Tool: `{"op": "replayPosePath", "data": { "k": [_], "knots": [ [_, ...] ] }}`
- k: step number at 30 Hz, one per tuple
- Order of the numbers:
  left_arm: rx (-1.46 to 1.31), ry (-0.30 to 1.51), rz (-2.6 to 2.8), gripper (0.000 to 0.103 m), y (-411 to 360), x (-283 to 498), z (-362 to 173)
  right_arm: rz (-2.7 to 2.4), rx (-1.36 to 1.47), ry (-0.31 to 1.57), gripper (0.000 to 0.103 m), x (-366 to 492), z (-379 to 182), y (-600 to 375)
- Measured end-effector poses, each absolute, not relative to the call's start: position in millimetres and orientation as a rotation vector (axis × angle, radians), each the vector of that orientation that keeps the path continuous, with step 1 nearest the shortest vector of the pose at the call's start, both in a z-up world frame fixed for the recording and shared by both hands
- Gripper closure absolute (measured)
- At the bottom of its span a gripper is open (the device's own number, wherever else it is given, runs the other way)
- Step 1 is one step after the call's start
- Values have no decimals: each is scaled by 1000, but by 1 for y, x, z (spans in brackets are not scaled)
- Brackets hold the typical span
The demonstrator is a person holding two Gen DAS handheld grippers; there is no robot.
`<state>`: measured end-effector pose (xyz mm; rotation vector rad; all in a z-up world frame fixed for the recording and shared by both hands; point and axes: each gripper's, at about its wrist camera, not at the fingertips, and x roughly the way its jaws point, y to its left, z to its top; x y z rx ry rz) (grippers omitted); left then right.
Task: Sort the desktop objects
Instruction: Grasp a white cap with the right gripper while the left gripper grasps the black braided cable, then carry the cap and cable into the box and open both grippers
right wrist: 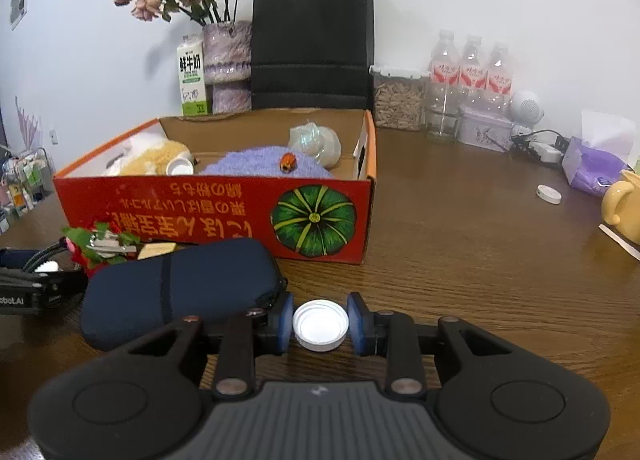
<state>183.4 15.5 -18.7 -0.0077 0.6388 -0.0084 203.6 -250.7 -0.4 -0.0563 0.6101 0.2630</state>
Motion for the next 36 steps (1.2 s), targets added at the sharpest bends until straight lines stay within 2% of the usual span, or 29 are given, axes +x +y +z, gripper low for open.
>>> {"op": "replayPosePath", "data": {
  "k": [9, 19, 27, 36],
  "knots": [
    [-16, 566, 21, 16, 25, 163, 2, 247, -40, 556, 75, 186, 17, -253],
    [-49, 421, -7, 16, 28, 153, 53, 264, -41, 456, 75, 188, 56, -237],
    [-64, 344, -66, 15, 10, 197, 84, 283, -20, 403, 75, 224, 81, -212],
    [-111, 362, -101, 15, -10, 268, 75, 274, 15, 403, 75, 289, 80, -193]
  ]
}}
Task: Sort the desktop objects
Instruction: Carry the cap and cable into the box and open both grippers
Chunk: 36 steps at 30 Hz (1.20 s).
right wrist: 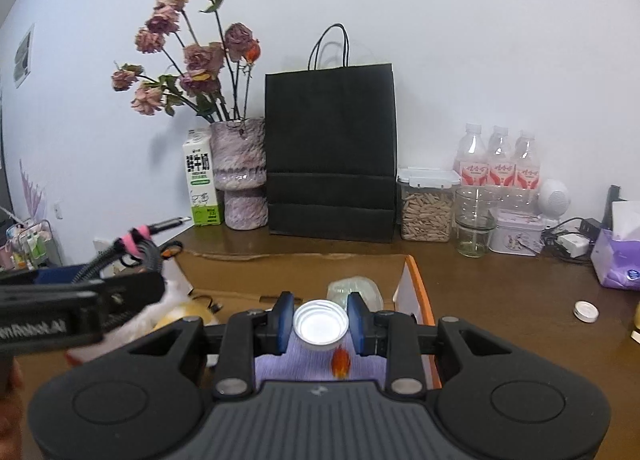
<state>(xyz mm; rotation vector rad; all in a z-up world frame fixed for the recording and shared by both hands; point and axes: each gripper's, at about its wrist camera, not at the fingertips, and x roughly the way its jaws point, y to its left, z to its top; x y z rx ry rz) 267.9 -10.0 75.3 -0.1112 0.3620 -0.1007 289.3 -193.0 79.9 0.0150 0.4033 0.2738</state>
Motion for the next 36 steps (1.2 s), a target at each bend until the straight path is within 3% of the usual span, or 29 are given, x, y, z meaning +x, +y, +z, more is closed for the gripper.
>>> {"op": "replayPosePath", "data": {
  "k": [9, 22, 23, 24, 27, 29, 36],
  "knots": [
    [-57, 427, -46, 15, -26, 316, 47, 277, 40, 464, 75, 342, 48, -194],
    [4, 448, -6, 18, -30, 317, 31, 269, 34, 472, 74, 335, 33, -198],
    [1, 445, -7, 17, -30, 316, 32, 271, 40, 473, 68, 335, 33, -199],
    [2, 440, -4, 13, -29, 314, 32, 274, 47, 472, 51, 335, 34, -200],
    [8, 391, 51, 0, -26, 307, 38, 232, 66, 446, 20, 330, 38, -205],
    [15, 354, 77, 0, -24, 302, 42, 229, 88, 422, 1, 326, 41, -212],
    [26, 328, 95, 0, -25, 292, 49, 246, 129, 382, 0, 316, 51, -219]
  ]
}}
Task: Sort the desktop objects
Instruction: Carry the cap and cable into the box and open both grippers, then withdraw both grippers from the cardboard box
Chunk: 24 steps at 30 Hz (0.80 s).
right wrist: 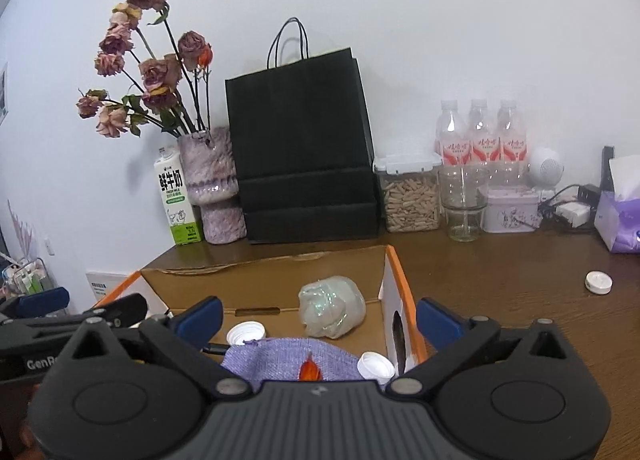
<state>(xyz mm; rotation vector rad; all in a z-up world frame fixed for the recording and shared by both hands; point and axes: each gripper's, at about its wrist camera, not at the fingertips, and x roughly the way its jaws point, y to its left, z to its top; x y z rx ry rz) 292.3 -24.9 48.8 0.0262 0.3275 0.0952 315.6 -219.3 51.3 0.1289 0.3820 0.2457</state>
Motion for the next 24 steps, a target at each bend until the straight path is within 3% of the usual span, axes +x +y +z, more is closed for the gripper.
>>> {"op": "replayPosePath", "data": {
  "k": [24],
  "knots": [
    [6, 307, 98, 0, 12, 237, 76, 241, 44, 405, 0, 252, 73, -204]
  ]
}}
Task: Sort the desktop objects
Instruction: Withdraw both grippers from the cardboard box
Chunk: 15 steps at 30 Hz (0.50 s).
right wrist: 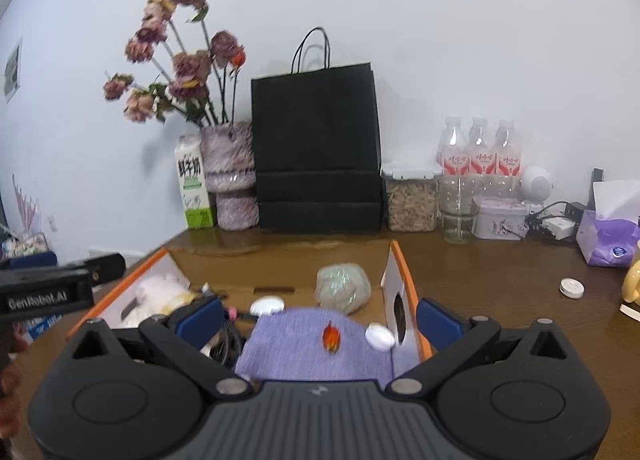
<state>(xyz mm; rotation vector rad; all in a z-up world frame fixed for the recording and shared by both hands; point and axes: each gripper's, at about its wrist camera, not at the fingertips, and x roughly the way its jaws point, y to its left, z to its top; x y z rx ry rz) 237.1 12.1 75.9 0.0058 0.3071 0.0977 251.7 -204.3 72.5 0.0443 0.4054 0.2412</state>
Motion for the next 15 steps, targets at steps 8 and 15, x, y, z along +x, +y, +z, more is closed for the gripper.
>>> {"op": "replayPosePath", "data": {
  "k": [8, 15],
  "knots": [
    [32, 387, 105, 0, 39, 198, 54, 235, -50, 492, 0, 215, 53, -182],
    [46, 463, 91, 0, 53, 171, 30, 211, -20, 617, 0, 206, 33, -167]
  ]
}}
